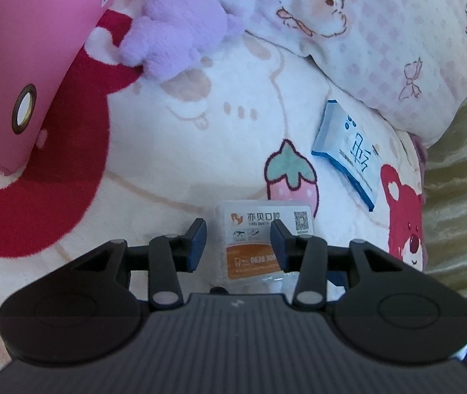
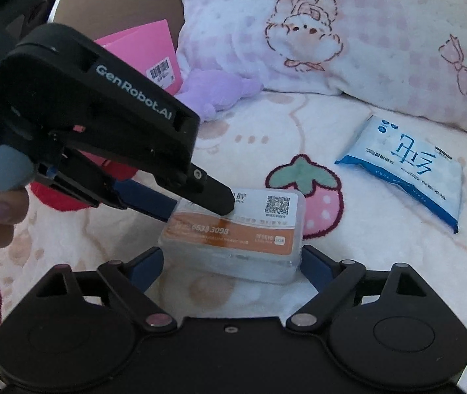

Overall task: Organize objects
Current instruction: 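Lower the left tool around the clear card case and close it, then lift the clear card case with the left tool toward the pink box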

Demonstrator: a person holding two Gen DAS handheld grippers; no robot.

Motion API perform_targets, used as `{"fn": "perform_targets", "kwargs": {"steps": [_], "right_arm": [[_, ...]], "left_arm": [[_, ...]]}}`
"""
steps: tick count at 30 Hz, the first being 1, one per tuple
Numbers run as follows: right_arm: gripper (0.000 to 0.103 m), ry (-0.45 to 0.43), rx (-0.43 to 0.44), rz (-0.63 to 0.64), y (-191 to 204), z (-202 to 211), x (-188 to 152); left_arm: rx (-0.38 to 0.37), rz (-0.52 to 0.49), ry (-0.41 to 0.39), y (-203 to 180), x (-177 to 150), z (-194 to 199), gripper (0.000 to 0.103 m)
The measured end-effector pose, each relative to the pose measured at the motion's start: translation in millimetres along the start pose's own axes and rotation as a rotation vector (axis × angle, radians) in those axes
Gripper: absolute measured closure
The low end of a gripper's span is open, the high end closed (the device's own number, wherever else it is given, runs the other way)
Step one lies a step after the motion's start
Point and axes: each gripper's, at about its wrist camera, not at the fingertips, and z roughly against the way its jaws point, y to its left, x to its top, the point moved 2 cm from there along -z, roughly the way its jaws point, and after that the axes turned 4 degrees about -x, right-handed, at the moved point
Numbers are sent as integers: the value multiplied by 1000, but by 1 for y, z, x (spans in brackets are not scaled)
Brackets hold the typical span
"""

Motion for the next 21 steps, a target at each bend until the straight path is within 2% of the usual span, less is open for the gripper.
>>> {"fn": "perform_targets", "kwargs": {"steps": [2, 4, 10, 18, 21], "right_arm": [[9, 2, 9, 10, 0, -1, 1], [9, 9, 27, 10, -3, -2, 1], [8, 11, 52, 9, -7, -6, 2], [8, 3, 25, 32, 0, -3, 5], [9, 26, 30, 14, 4, 5, 8]], "left_arm": [[0, 35, 19, 1, 0, 0, 61], [14, 27, 40, -1, 0, -1, 61], [86, -71, 36, -20, -5, -6, 54], [69, -79, 3, -18, -9, 0, 55], [80, -99, -10, -21, -16, 10, 54]]}}
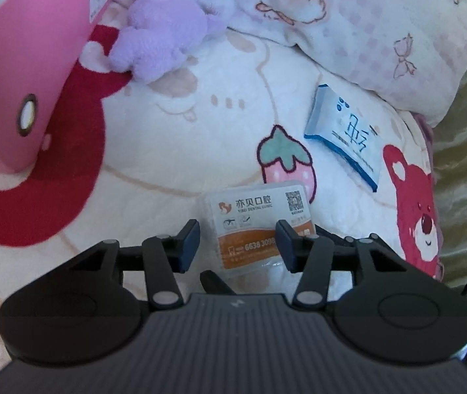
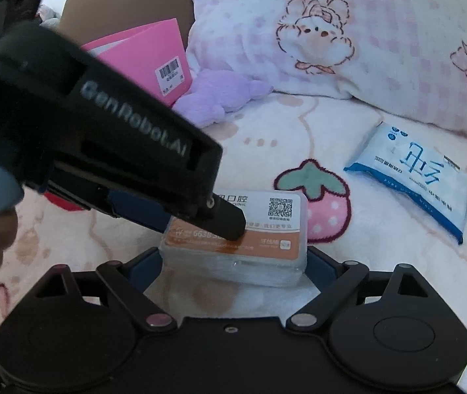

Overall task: Organize objects
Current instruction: 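Lift the clear card case with the left tool toward the pink box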

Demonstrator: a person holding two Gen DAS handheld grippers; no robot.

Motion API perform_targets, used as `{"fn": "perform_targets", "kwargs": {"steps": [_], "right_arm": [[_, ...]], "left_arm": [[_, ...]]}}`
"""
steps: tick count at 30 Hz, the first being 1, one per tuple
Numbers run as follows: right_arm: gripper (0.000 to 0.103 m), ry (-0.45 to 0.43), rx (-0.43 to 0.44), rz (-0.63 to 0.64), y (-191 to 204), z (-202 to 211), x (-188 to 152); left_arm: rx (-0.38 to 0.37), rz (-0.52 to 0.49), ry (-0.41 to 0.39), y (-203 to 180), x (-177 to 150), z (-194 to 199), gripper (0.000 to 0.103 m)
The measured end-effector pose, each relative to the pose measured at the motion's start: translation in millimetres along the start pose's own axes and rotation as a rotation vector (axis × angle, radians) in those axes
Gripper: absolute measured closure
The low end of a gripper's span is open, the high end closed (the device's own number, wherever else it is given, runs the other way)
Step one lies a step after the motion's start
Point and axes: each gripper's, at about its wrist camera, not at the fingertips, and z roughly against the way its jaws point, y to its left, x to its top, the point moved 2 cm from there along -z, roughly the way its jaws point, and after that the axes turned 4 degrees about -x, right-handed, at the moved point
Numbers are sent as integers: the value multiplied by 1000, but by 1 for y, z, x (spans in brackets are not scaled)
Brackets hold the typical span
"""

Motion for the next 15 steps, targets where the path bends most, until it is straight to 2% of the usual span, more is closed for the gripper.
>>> {"fn": "perform_targets", "kwargs": {"steps": [4, 9, 15], "right_arm": [[9, 9, 29, -41, 8, 14, 9], [9, -31, 52, 18, 35, 33, 10], [9, -56, 68, 55, 66, 53, 7]], "left_arm": [[-14, 5, -28, 5, -5, 24, 54], [-3, 77, -61, 19, -12, 61, 58], [18, 29, -75, 24, -28, 95, 58]]}}
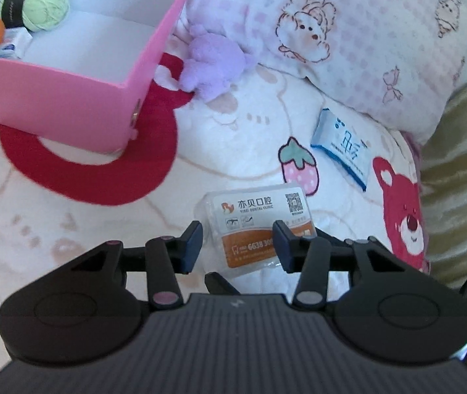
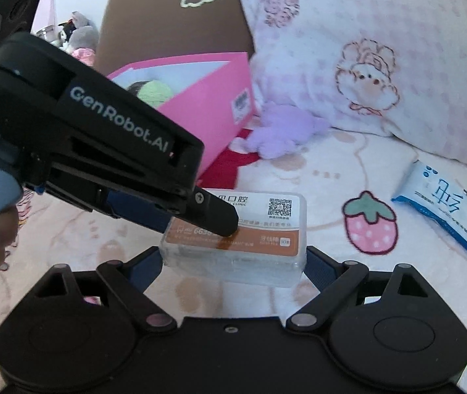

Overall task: Organize objects
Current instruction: 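Lift the clear card case with the left tool toward the pink box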

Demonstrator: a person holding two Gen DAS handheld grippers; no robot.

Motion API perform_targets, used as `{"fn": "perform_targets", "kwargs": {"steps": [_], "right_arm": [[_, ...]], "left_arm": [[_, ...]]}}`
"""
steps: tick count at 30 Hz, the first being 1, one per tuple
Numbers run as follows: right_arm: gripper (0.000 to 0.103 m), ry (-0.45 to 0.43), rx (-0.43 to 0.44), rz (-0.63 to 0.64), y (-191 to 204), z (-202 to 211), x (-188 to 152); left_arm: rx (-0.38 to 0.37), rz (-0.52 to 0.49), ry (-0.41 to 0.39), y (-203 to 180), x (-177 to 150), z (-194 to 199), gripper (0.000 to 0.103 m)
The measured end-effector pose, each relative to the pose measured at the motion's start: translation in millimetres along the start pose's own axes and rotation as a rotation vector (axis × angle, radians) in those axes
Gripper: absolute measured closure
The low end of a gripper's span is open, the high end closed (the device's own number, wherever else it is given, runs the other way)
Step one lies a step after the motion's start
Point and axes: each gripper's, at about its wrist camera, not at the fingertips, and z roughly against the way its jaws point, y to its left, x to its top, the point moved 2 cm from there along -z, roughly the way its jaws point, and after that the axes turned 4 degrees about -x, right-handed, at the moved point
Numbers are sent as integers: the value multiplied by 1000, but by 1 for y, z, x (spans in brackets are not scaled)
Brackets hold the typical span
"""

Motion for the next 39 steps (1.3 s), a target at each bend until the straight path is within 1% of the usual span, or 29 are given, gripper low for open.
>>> {"fn": "perform_targets", "kwargs": {"steps": [2, 4, 7, 9, 14, 17, 26, 34, 39], "right_arm": [[9, 5, 6, 3, 8, 5, 0], [9, 9, 15, 7, 16, 10, 1], [9, -8, 18, 27, 32, 26, 2], [9, -8, 19, 35, 41, 31, 4], [9, 1, 35, 33, 59, 39, 9], [9, 0, 30, 40, 68, 45, 13], [9, -9, 29, -10, 80, 68, 27], [9, 8, 30, 7, 93, 78, 44], [9, 7, 28, 32, 101, 88, 55]], "left_arm": [[-2, -12, 1, 3, -5, 10, 58], [-8, -1, -6, 8, -10, 21, 58], [-31, 1, -28, 14, -15, 41, 58], [-36, -17, -32, 17, -18, 52, 59], [-14, -82, -38, 18, -21, 77, 59], [-11, -104, -36, 18, -20, 90, 59], [2, -202, -88, 4, -22, 125, 59], [3, -207, -80, 3, -14, 146, 59], [19, -232, -95, -4, -12, 161, 59]]}}
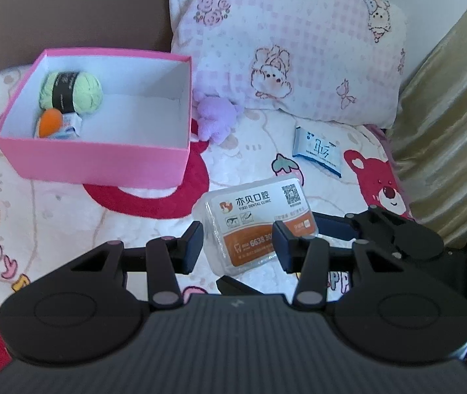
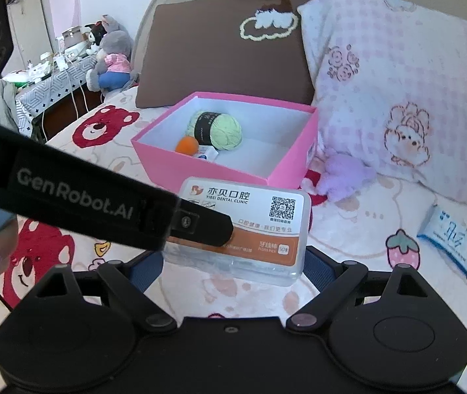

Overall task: Organize objects
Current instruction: 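Lift the clear card case with the left tool toward the pink box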

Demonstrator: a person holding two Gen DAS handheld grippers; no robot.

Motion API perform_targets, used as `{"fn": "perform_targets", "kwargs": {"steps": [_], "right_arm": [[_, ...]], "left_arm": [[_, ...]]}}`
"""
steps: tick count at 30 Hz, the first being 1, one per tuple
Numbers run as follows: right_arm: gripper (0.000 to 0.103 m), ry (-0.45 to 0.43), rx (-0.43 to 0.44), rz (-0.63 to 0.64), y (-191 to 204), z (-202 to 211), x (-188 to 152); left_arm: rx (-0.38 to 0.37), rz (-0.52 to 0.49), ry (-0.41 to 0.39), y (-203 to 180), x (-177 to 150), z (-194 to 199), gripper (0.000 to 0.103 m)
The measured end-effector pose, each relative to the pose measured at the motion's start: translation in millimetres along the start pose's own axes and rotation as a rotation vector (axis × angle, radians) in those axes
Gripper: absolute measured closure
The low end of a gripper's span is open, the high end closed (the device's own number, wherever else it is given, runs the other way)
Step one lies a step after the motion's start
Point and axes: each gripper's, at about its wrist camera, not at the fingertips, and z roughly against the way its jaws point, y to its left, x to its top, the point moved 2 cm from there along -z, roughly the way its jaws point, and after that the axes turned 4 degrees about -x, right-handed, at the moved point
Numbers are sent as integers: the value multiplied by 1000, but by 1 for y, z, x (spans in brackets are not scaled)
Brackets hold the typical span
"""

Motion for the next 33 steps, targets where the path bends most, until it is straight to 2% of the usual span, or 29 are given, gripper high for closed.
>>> {"fn": "perform_targets", "kwargs": {"steps": [9, 18, 23, 28, 33], "right_arm": [[9, -47, -17, 35, 11, 7, 20], [9, -74, 12, 47, 17, -2, 49], [9, -107, 87, 43, 16, -20, 69], [9, -74, 192, 46, 8, -47, 93], [9, -60, 232, 68, 5, -71, 112]], "left_arm": [[12, -7, -41, 3, 17, 19, 59], [35, -7, -78, 18, 40, 31, 59], [68, 8, -113, 36, 54, 35, 59], [105, 18, -112, 55, 70, 28, 59], [125, 43, -117, 75, 88, 14, 59]]}}
